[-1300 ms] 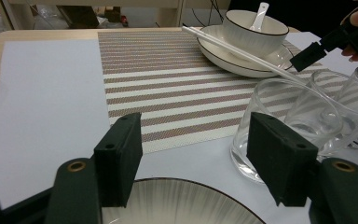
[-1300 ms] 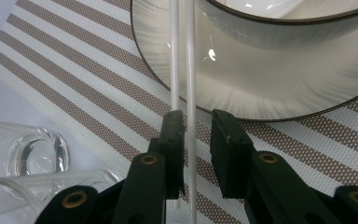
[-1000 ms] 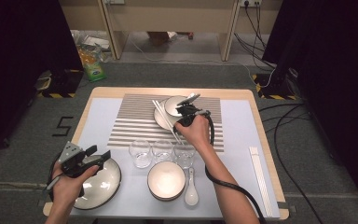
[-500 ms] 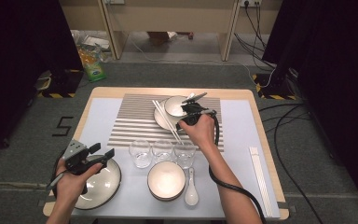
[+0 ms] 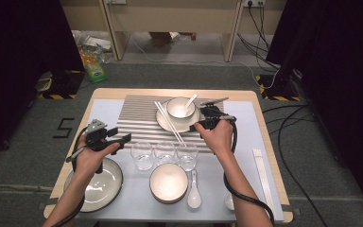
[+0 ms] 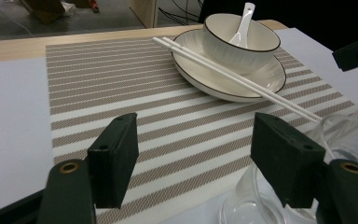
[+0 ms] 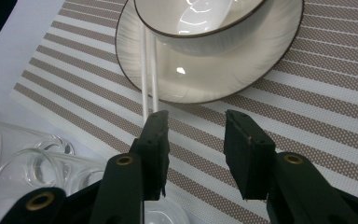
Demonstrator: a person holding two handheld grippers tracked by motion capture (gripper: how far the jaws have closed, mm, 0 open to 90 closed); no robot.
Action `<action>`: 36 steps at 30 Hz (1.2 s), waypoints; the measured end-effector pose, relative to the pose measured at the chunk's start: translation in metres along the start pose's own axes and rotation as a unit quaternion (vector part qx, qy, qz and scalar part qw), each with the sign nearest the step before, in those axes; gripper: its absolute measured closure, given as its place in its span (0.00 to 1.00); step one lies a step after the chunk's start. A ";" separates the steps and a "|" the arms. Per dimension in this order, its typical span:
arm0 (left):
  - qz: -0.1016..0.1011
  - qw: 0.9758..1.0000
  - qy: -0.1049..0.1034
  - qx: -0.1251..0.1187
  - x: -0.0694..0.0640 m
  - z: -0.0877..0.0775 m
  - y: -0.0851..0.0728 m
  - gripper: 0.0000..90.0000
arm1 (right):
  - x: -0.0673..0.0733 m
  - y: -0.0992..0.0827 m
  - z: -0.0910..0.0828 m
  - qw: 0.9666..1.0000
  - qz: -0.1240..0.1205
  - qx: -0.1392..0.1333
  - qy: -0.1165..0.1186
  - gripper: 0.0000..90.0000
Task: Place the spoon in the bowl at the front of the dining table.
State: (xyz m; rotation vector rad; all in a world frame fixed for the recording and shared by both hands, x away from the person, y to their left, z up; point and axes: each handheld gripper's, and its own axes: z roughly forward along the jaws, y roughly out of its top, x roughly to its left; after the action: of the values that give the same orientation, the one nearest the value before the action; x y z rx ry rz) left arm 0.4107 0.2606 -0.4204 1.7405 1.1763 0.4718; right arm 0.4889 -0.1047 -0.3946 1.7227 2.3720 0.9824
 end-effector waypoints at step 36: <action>0.041 0.998 -0.043 0.037 -0.020 0.099 0.054 0.34 | -0.037 -0.050 -0.019 0.997 0.050 -0.061 -0.009 0.58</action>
State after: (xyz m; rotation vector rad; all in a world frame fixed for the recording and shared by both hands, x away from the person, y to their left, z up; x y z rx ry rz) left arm 0.5011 0.1897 -0.4171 1.8597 1.0772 0.4015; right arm 0.4535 -0.1548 -0.4164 1.8117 2.1855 1.0952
